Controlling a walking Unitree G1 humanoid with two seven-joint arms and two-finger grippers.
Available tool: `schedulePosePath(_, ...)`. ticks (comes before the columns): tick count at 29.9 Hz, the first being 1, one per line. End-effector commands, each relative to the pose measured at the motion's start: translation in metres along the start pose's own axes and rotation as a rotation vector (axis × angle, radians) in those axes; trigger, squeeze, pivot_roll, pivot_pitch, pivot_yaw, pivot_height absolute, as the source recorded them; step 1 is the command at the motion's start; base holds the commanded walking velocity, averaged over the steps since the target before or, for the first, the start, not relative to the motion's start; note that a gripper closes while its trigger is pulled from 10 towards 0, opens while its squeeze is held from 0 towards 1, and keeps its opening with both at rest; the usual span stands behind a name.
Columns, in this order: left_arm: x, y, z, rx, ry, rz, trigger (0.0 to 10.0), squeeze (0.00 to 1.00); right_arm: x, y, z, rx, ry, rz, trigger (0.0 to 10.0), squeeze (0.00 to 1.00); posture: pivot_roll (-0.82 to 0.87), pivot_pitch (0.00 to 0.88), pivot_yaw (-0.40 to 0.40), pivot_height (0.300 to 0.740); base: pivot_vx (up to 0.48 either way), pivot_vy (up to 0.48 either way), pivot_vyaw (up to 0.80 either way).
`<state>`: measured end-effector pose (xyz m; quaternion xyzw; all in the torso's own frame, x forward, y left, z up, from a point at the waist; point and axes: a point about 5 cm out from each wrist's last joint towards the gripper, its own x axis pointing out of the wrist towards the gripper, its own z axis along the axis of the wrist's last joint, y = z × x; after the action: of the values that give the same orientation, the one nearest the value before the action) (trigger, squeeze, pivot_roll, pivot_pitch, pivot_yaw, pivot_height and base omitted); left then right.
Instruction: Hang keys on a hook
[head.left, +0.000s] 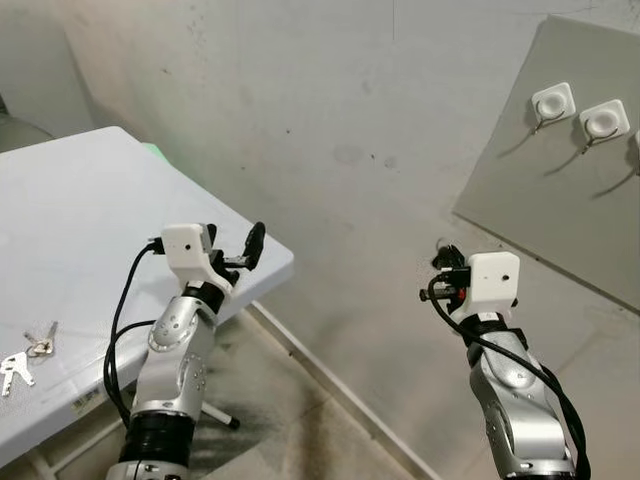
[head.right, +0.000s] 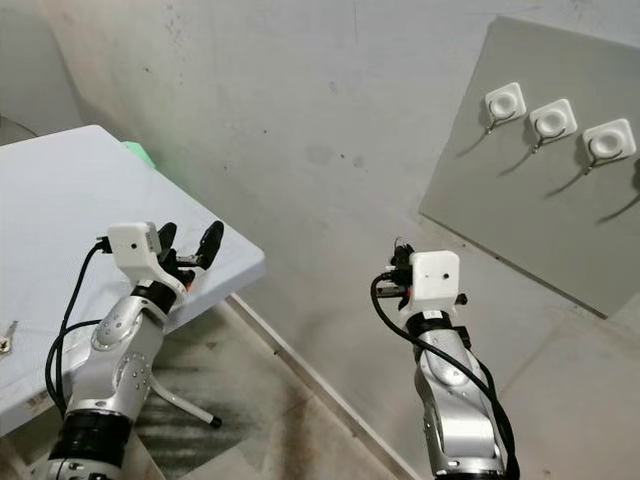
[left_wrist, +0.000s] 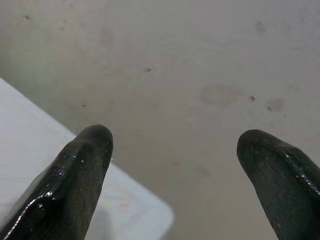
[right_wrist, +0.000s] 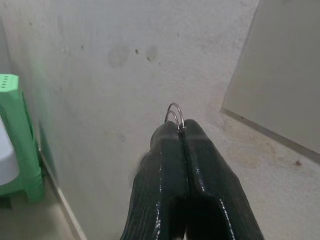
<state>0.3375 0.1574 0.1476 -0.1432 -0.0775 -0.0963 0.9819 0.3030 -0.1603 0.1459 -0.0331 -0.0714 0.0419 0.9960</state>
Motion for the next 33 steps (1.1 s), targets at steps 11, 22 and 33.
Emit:
schedulePosePath(11,0.005,-0.010,-0.003,0.025,0.027,0.001,10.0,0.00,-0.001,-0.008,0.007,-0.014,-0.033,-0.020,10.0,0.00,-0.02,0.000,-0.052,0.740,0.000,0.000,-0.66)
schedulePosePath(22,0.007,-0.025,-0.002,0.085,0.041,-0.088,10.0,0.00,-0.001,-0.006,0.011,-0.001,-0.061,0.011,10.0,0.00,-0.03,0.000,-0.050,0.740,0.000,0.000,0.00)
schedulePosePath(33,0.007,-0.074,0.001,0.137,0.042,-0.331,10.0,0.00,0.005,-0.006,0.020,0.005,-0.096,0.022,10.0,0.00,-0.02,0.000,-0.053,0.740,0.000,0.000,0.00)
